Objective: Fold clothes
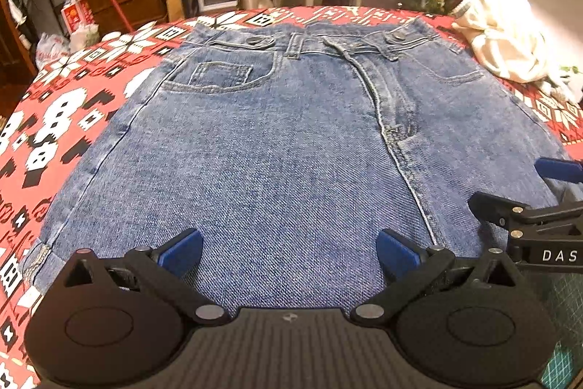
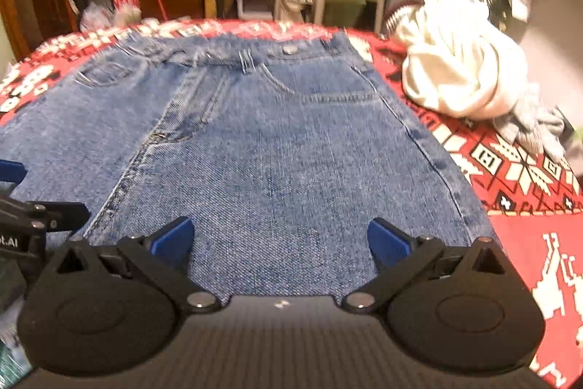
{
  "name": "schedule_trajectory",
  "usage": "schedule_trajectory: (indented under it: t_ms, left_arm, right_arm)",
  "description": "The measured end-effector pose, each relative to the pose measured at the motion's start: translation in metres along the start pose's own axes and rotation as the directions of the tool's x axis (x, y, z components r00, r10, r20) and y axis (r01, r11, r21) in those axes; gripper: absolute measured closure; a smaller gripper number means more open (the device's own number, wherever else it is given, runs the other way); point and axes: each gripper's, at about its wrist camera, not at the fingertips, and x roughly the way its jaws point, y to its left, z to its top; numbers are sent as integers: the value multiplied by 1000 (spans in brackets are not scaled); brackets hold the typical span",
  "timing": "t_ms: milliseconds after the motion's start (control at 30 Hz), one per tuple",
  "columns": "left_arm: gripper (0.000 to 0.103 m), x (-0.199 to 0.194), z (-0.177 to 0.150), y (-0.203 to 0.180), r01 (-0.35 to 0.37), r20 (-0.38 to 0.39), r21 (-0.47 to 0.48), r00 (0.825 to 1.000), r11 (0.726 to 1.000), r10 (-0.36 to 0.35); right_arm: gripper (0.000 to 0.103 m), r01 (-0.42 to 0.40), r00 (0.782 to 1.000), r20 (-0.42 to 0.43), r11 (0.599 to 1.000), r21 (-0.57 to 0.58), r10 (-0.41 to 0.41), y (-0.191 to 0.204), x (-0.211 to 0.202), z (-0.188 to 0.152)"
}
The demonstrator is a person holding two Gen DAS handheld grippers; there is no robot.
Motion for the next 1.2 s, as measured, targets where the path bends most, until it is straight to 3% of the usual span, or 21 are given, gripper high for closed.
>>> schedule_trajectory:
  t_ms: [100, 267, 333, 500, 600, 867, 900, 933, 967, 1000, 1067, 1200]
  left_arm:
    - [0, 0, 0, 0, 2, 6, 3, 1000, 1000, -2]
    - [0, 8, 20, -1, -19, -99, -24, 995, 1000, 16]
    - [0, 11, 24, -1, -33, -107, -41, 994, 999, 29]
    - [0, 7, 8, -8, -75, 17, -90, 997, 993, 77]
    - [0, 7, 9, -9, -97, 26, -139, 995, 986, 101]
    - [1, 8, 6, -7, -88, 88, -101, 991, 991, 97]
    - [2, 7, 6, -7, -80, 88, -94, 992, 992, 88]
    - [11, 3, 7, -4, -69, 111, -96, 991, 993, 79]
    - [23, -1, 7, -2, -58, 134, -97, 988, 994, 70]
    - [25, -8, 8, 2, -49, 177, -96, 982, 994, 65]
    - [22, -22, 12, 7, -67, 280, -78, 956, 995, 86]
    - [21, -15, 32, 17, -39, 312, -15, 949, 999, 42]
  right_arm:
    - [1, -7, 1000, 11, 1000, -4, 7, -1, -3, -2]
    - [1, -2, 993, -115, 1000, 1, 2, 0, 4, 18]
    - [1, 1, 990, -142, 1000, 9, 0, -1, 7, 23]
    - [1, -10, 995, -97, 1000, 3, 10, -2, 6, 16]
    - [1, -3, 997, -74, 1000, 7, 4, -2, 5, 13]
    - [1, -5, 1000, -8, 1000, -5, 5, -3, 1, 4]
    - [1, -11, 1000, -6, 1000, -7, 11, -4, 1, 4]
    - [1, -15, 1000, -12, 1000, -8, 15, -5, 1, 6]
    - [1, -15, 1000, -21, 1000, -5, 15, -7, 1, 8]
    - [1, -11, 1000, -10, 1000, 1, 11, -8, -2, 9]
    - [1, 9, 998, 66, 1000, 22, -10, -12, -12, 11]
    - [1, -17, 994, 112, 999, 38, 13, -18, -8, 27]
